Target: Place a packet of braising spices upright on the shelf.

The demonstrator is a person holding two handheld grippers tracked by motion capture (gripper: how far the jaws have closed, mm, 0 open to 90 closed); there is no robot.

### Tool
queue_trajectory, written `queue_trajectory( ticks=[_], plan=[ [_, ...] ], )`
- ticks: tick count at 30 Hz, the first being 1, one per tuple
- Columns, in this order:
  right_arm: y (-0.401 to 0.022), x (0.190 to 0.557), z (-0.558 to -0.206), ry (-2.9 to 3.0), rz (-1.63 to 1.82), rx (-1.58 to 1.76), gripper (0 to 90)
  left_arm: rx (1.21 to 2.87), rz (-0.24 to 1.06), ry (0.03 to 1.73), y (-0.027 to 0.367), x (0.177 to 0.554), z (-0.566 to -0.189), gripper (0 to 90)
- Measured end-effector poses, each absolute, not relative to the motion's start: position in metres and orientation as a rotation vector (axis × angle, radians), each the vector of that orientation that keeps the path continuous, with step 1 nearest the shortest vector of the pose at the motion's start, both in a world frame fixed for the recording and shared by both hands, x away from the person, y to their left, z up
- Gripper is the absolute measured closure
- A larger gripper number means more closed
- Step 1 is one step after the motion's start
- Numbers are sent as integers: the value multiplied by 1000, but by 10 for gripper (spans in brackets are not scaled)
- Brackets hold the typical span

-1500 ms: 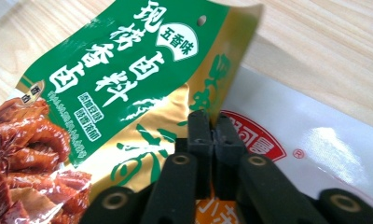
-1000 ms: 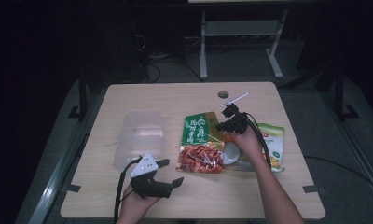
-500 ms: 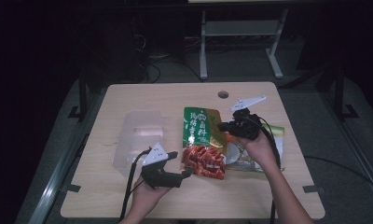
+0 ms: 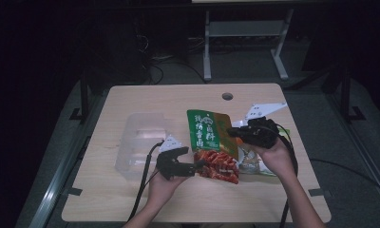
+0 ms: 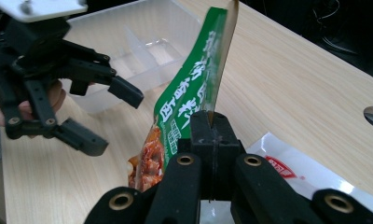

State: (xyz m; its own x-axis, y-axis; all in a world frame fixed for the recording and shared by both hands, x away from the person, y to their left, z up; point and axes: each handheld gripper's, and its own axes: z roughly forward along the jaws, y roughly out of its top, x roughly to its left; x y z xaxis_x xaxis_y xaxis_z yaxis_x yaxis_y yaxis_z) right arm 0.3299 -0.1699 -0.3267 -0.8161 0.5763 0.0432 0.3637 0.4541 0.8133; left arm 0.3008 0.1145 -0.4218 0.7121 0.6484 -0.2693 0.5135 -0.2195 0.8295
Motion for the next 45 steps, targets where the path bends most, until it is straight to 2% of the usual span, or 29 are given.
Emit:
queue_trajectory(
  ticks=[2, 11, 16, 17, 18, 20, 21, 24, 26, 27, 28, 31, 36, 45],
  plan=[
    [-173, 330, -329, 2462, 1302, 819, 900, 1884, 188, 905, 111, 305, -423, 193],
    [-177, 332, -332, 2465, 1305, 809, 900, 1894, 112, 981, 102, 328, -433, 196],
    [-179, 333, -335, 2468, 1302, 827, 900, 1892, 46, 996, 100, 333, -439, 281],
    [-181, 334, -336, 2471, 1300, 824, 900, 1890, 40, 992, 100, 333, -440, 364],
    [-181, 334, -336, 2471, 1300, 824, 900, 1892, 36, 983, 99, 334, -440, 364],
    [-182, 334, -337, 2472, 1304, 834, 900, 1896, 34, 976, 98, 335, -440, 437],
    [-184, 335, -338, 2470, 1304, 833, 900, 1900, 29, 969, 99, 336, -440, 525],
    [-185, 335, -338, 2468, 1294, 845, 900, 1894, 22, 966, 100, 336, -439, 663],
    [-187, 335, -339, 2464, 1305, 852, 900, 1896, 26, 948, 100, 335, -439, 699],
    [-188, 335, -340, 2462, 1309, 863, 900, 1888, 26, 936, 98, 333, -438, 763],
    [-189, 335, -340, 2461, 1305, 859, 900, 1888, 26, 936, 98, 333, -438, 789],
    [-191, 335, -342, 2456, 1316, 870, 900, 1918, 68, 890, 97, 329, -436, 849],
    [-192, 335, -344, 2458, 1324, 882, 900, 1933, 116, 867, 95, 324, -434, 887],
    [-195, 341, -355, 2499, 1340, 928, 881, 1956, 198, 842, 98, 318, -433, 900]
  ],
)
